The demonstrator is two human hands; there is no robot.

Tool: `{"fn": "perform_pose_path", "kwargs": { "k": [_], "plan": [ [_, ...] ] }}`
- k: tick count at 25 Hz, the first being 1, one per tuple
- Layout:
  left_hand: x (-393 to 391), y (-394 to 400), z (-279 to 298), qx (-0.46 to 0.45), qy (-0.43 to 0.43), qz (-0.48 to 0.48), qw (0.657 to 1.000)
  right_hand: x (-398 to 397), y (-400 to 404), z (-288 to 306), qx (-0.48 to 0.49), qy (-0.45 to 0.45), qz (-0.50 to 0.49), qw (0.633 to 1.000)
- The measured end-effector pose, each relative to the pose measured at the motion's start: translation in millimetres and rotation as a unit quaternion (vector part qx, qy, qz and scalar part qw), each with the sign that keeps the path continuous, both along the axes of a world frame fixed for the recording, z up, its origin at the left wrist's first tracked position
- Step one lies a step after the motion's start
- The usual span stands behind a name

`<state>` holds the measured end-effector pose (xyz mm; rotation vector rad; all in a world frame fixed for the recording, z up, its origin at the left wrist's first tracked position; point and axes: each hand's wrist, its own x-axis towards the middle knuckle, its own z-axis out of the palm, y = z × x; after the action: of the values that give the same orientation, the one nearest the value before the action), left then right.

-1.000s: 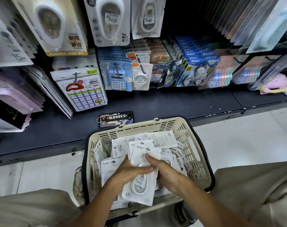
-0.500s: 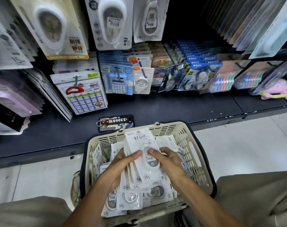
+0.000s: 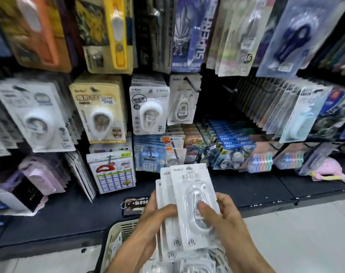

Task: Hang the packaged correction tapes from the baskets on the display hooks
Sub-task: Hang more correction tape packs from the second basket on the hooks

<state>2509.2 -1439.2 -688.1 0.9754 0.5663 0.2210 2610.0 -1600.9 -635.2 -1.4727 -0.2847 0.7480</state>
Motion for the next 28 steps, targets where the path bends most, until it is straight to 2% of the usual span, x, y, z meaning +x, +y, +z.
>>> {"fn": "perform_pose_path", "kwargs": {
  "k": [2,6,9,12,14,18,20,22,24,26,28],
  "plan": [
    [1.4,1.6,16.6,0.021,-0.009,-0.012,1.000,-3.9,4.4,9.8,0.007,-0.024,-0.022,0.999],
    [1.6,7.5,60.5,0.061,-0.020,-0.027,0.998,8.0,10.5,40.2,0.049,-0.004,-0.046,0.998],
    [-4.5,27.1,108.4,0.132,-0.027,-0.012,0.991,30.8,16.3,76.9,0.086,-0.069,-0.026,0.994],
    [-22.1,64.6,154.1,0.170,-0.072,0.029,0.982,54.9,30.9,105.7,0.134,-0.116,-0.039,0.983],
    [-33.4,85.5,170.7,0.193,-0.099,0.057,0.975,65.0,48.9,115.0,0.111,-0.166,-0.048,0.979],
    [-33.1,98.2,174.5,0.165,-0.147,0.104,0.970,69.7,80.8,110.5,-0.024,-0.278,-0.112,0.954],
    [-26.4,96.9,175.0,0.156,-0.164,0.117,0.967,69.8,85.5,109.4,-0.044,-0.283,-0.148,0.947],
    [-20.5,96.0,174.3,0.158,-0.176,0.125,0.964,71.6,87.7,112.8,-0.051,-0.206,-0.159,0.964],
    [-14.1,93.8,171.3,0.159,-0.179,0.134,0.962,62.4,87.5,116.7,-0.049,-0.150,-0.137,0.978],
    [-7.3,89.3,168.3,0.158,-0.177,0.149,0.960,43.6,88.4,113.4,-0.003,-0.208,-0.068,0.976],
    [-0.9,83.7,165.8,0.161,-0.181,0.147,0.959,20.5,90.2,117.8,0.052,-0.241,0.058,0.967]
  ]
}}
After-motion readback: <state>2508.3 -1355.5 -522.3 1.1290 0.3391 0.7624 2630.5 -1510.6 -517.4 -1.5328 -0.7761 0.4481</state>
